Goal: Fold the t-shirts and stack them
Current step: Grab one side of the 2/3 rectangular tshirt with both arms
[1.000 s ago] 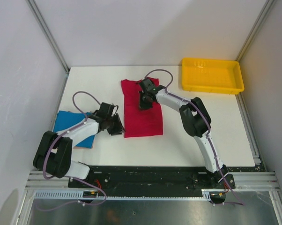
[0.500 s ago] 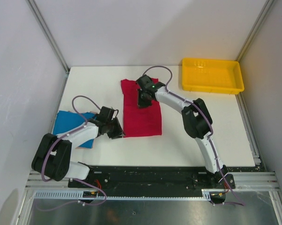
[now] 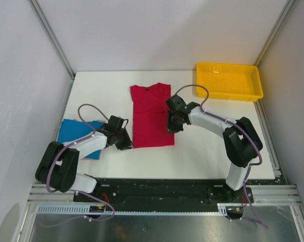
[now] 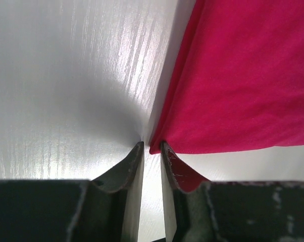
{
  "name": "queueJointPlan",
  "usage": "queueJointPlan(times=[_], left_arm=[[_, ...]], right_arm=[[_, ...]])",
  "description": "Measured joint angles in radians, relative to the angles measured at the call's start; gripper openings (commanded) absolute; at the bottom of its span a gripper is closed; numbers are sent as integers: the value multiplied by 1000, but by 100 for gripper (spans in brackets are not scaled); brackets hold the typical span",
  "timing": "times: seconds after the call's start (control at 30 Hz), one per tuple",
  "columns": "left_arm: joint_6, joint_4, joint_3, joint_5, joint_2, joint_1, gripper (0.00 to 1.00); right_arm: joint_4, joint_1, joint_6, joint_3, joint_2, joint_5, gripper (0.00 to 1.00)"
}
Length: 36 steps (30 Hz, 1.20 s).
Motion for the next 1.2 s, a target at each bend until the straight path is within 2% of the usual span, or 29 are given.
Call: queueJointPlan(times=[0.2,0.77,1.03,1.2], left_arm=[[0,3,0,-1,1,-1,24],[0,14,0,-5,8,-3,23],[0,17,0,-5,8,-3,23],[0,17,0,-4,8,-3,23]], right_arm=[[3,16,35,-146,-47,6,4],[95,23,74,-277,-54,13,4],[94,19,87,-295,-122,14,25],[98,18,103,-311,-178,18,30]])
